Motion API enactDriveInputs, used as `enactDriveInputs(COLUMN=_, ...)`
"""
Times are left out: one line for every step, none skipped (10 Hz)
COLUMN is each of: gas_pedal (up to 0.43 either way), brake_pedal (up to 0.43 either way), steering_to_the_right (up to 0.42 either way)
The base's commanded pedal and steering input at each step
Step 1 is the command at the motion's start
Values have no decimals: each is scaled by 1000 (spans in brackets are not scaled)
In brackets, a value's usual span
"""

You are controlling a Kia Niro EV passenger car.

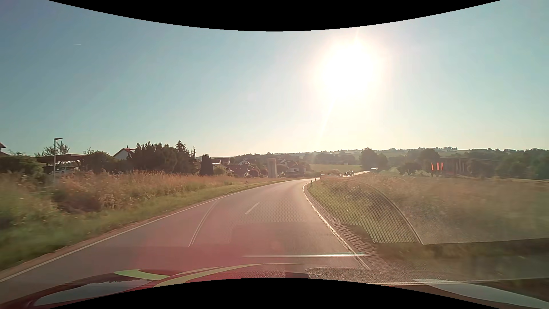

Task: Follow the waypoints while adhering to traffic rules and regulations

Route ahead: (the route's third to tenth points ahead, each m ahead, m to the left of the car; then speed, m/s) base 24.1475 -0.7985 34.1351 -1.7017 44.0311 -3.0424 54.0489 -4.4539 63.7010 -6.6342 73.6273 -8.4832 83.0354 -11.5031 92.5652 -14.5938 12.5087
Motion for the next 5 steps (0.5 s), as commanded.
enactDriveInputs(gas_pedal=79, brake_pedal=0, steering_to_the_right=8)
enactDriveInputs(gas_pedal=67, brake_pedal=0, steering_to_the_right=8)
enactDriveInputs(gas_pedal=67, brake_pedal=0, steering_to_the_right=8)
enactDriveInputs(gas_pedal=67, brake_pedal=0, steering_to_the_right=10)
enactDriveInputs(gas_pedal=59, brake_pedal=0, steering_to_the_right=9)
